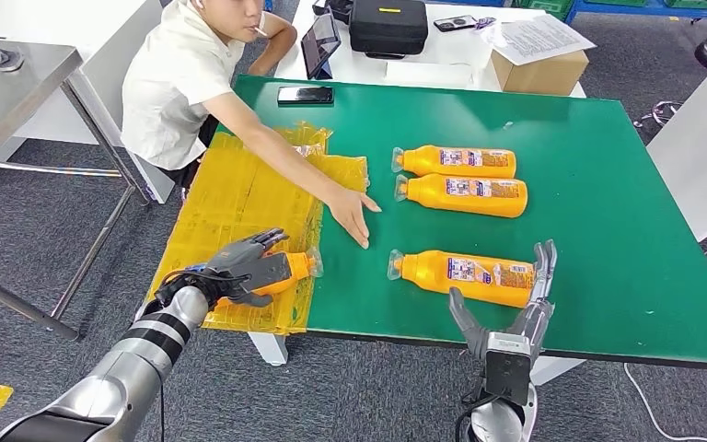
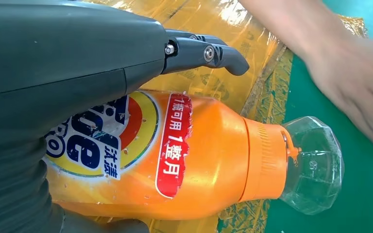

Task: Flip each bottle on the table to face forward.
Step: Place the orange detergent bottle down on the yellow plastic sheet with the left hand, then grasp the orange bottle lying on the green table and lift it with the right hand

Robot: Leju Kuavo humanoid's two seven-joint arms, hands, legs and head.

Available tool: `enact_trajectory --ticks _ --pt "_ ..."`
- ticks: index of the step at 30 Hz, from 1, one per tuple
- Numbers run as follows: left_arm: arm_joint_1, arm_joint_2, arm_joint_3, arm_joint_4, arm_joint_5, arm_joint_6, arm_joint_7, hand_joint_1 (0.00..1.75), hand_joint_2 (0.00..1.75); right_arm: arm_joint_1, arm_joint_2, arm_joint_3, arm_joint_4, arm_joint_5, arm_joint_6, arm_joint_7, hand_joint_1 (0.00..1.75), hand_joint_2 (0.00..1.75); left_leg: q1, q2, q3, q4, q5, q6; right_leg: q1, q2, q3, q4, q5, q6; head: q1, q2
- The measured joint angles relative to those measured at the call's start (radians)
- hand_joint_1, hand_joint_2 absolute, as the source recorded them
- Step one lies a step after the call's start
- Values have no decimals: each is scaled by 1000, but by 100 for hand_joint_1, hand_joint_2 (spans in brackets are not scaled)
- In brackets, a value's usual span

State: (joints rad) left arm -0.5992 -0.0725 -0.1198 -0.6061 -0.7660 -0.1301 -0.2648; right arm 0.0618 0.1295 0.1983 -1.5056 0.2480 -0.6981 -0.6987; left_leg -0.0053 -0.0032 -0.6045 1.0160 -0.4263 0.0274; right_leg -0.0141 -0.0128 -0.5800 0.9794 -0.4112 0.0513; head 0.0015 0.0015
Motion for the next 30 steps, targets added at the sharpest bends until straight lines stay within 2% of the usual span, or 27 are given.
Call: enact_trajectory --ticks 30 --pt "-1 2 0 3 0 0 -2 0 175 0 -3 0 6 0 0 0 0 175 0 0 0 0 0 0 0 0 0 0 0 0 0 0"
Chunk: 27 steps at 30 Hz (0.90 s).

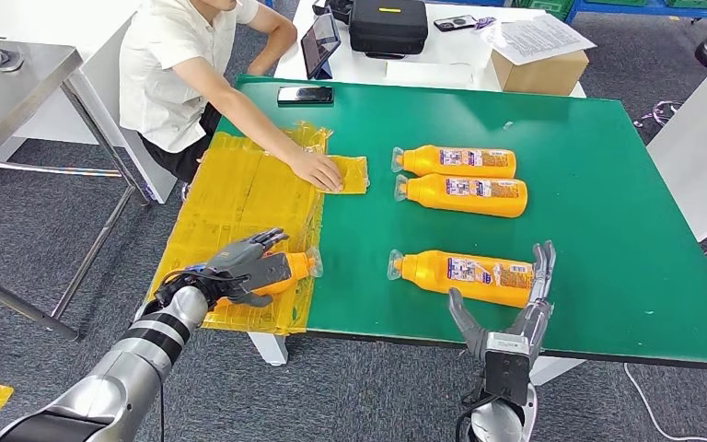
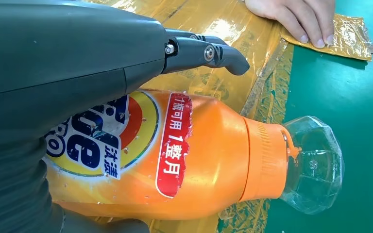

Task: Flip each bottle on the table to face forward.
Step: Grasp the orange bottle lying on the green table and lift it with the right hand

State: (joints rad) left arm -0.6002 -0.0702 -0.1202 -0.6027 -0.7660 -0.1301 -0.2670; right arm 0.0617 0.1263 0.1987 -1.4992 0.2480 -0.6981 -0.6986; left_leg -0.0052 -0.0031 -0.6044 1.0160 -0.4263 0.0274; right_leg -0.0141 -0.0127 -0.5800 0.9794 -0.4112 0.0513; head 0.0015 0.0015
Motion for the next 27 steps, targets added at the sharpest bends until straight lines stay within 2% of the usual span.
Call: enact_trajectory --ticks 24,25,27 --pt "0 0 0 1 4 4 -5 0 175 0 -1 0 0 1 0 0 0 175 0 0 0 0 0 0 0 0 0 0 0 0 0 0" --pt "7 -2 0 -4 22 20 -22 0 175 0 -1 0 1 6 0 0 0 175 0 0 0 0 0 0 0 0 0 0 0 0 0 0" --pt "63 -12 -2 -77 137 106 -132 0 175 2 0 -1 6 26 0 0 0 175 0 2 0 0 0 0 0 2 -1 0 0 0 -2 0"
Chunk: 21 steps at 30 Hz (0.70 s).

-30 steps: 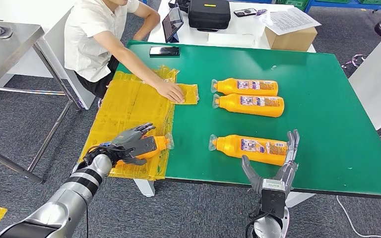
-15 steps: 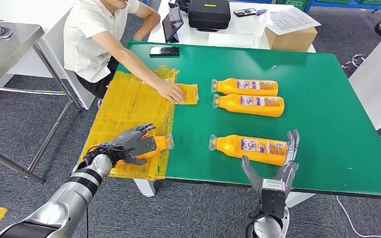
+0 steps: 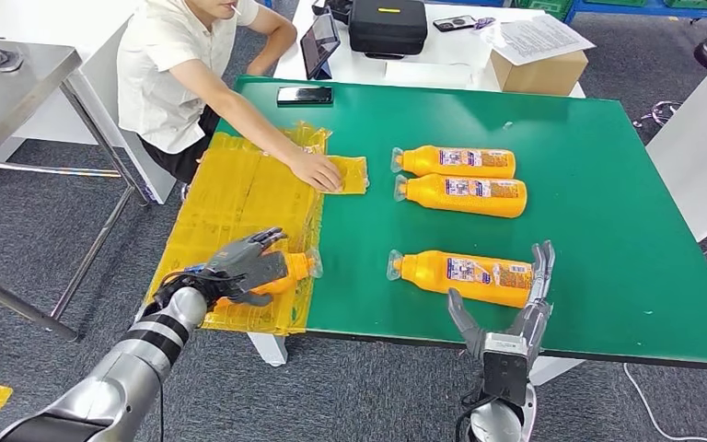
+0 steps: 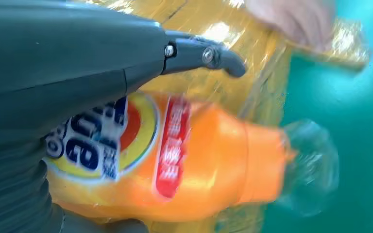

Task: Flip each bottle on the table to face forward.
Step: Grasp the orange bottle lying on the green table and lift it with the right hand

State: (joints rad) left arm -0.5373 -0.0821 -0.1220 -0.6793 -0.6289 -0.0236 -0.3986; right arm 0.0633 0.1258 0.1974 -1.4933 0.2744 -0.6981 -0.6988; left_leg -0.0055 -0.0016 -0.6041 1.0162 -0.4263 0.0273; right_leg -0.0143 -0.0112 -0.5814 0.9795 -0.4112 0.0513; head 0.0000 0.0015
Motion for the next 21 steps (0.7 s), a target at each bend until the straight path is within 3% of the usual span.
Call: enact_trajectory --ticks 2,3,8,21 --pt "88 -26 -20 -157 174 109 -141 0 175 4 0 -2 7 18 0 0 0 175 0 0 -4 0 0 0 0 0 -4 0 0 0 -1 0" --pt "122 -40 -38 -239 231 142 -172 0 175 5 0 -3 9 21 0 0 0 175 0 -1 -6 0 1 1 0 0 -5 0 0 0 -2 0" --pt "212 -74 -103 -488 271 176 -109 0 175 6 0 -5 18 26 0 0 0 175 -1 -1 -10 0 0 1 -1 0 -9 0 0 0 -2 0" --pt "241 -63 -143 -591 297 230 -128 0 175 6 0 -8 30 29 0 0 0 175 0 -1 -11 0 1 0 0 0 -10 0 0 0 -2 0"
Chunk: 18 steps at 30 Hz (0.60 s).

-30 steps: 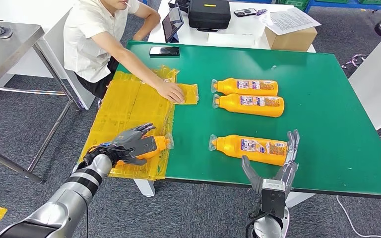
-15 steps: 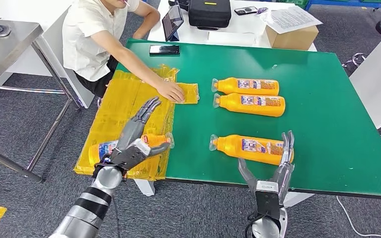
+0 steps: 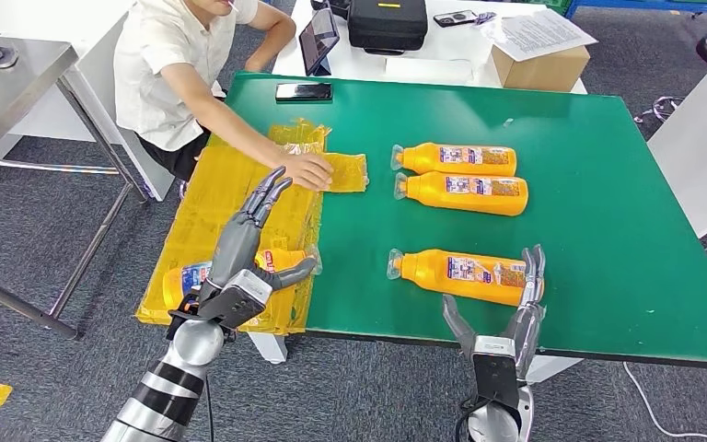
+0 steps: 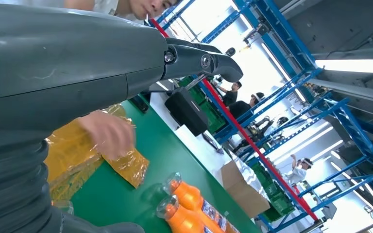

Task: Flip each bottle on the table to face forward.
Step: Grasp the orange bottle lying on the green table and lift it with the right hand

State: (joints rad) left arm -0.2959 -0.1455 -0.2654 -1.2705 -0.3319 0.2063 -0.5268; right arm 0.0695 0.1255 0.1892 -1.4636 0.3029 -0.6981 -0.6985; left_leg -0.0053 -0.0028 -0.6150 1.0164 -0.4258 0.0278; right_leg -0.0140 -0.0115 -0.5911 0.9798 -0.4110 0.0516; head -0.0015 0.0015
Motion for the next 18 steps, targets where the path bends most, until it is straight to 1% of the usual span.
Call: enact_trajectory --ticks 8,10,12,13,15,17,18 --pt "2 4 -9 -12 15 -1 0 0 175 0 0 0 1 0 0 0 0 175 0 0 0 0 0 0 0 0 0 0 0 0 0 0" --pt "7 4 -11 -16 51 -14 1 0 175 0 0 0 3 8 0 0 0 175 0 0 0 0 0 0 0 0 0 0 0 0 0 0" --pt "19 0 -11 -25 143 -43 12 0 175 -4 0 -6 18 76 0 0 0 175 0 0 0 0 0 0 0 0 0 0 0 0 0 0" --pt "28 -5 -10 -30 207 -54 19 0 175 -10 0 -15 39 155 0 2 0 175 0 0 0 0 0 0 0 0 0 0 0 0 0 0" --pt "52 -27 -9 -35 326 -45 27 0 175 -33 -2 -62 111 436 0 19 0 175 0 0 0 0 0 0 0 0 -1 0 0 0 0 0" --pt "74 -50 -15 -35 377 1 15 0 175 -63 -8 -140 192 740 0 37 0 175 -1 -1 -1 0 0 0 0 -1 -1 -1 0 0 0 0" --pt "83 -59 -21 -34 380 34 4 0 175 -78 -15 -186 229 840 0 42 0 175 -1 -2 -1 0 0 1 -1 -1 -1 -1 0 0 0 0"
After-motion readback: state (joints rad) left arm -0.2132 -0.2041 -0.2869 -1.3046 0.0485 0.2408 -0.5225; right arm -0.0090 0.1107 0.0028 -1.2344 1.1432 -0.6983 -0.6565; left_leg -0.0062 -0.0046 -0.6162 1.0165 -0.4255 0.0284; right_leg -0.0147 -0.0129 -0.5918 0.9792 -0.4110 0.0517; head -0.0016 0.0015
